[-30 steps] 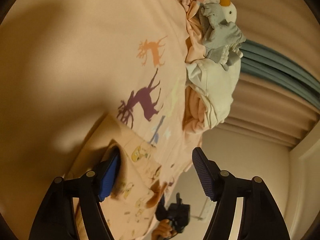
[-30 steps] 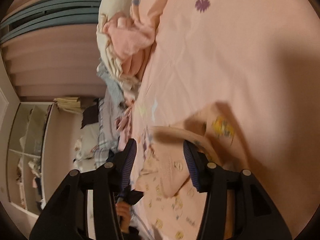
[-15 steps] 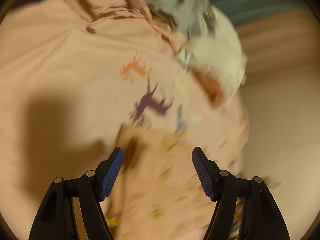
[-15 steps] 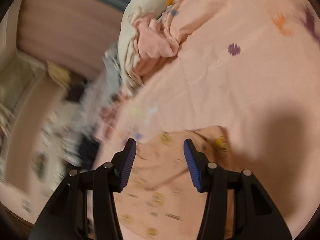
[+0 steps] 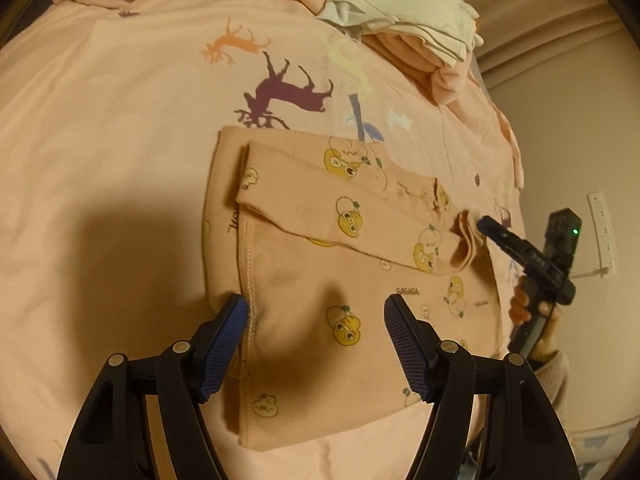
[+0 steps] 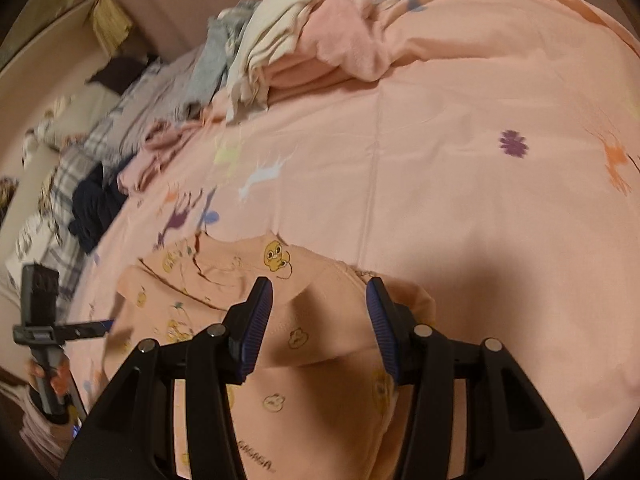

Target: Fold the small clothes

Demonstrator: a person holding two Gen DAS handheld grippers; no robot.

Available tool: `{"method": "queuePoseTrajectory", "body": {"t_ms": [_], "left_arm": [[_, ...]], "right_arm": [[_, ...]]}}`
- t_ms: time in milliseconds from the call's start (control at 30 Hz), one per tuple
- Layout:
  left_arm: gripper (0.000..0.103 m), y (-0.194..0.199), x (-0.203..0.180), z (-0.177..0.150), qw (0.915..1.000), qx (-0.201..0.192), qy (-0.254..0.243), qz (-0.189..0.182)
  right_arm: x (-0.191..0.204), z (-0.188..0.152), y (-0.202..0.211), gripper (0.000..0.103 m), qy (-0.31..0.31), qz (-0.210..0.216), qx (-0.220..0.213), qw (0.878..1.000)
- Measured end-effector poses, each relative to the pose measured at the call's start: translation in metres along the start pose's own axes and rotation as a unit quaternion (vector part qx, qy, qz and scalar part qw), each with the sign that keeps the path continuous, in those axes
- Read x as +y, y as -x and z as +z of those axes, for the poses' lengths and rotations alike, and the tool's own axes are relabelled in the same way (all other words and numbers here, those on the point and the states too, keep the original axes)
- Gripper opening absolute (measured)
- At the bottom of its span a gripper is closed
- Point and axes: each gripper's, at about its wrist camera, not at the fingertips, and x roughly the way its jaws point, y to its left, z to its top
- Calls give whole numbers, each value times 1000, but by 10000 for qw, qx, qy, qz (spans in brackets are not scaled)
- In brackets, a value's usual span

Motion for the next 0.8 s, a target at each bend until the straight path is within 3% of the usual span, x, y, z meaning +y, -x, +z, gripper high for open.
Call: {"method": "queuePoseTrajectory", "body": {"t_ms": [200, 233, 333, 433, 533, 667, 800], "left_arm": [[70, -5, -1, 2, 10000, 93, 1, -6], [70, -5, 0, 3, 9999, 100, 9, -12], [69, -6, -1, 3, 9999, 109, 6, -12], [70, -6, 0, 3, 9999, 114, 8, -14], [70, -6, 1, 4, 9999, 83, 80, -41], [69, -7, 3, 8, 9997, -21, 210, -80], [70, -5, 10, 20, 9981, -310, 513, -119]], "right_arm": [[0, 2, -14, 42, 385, -214, 184, 9989], [1, 2, -16, 37, 434, -183, 219, 9986], [10, -2, -19, 10, 787, -331, 231, 9961], [18, -6, -13, 7, 1077, -328, 29, 9936], [14, -1, -5, 6, 945, -415, -287, 9942], [-8, 11, 6, 6, 231, -759, -758, 9940], [-25, 15, -1, 9, -333, -1069, -695, 9913]]}}
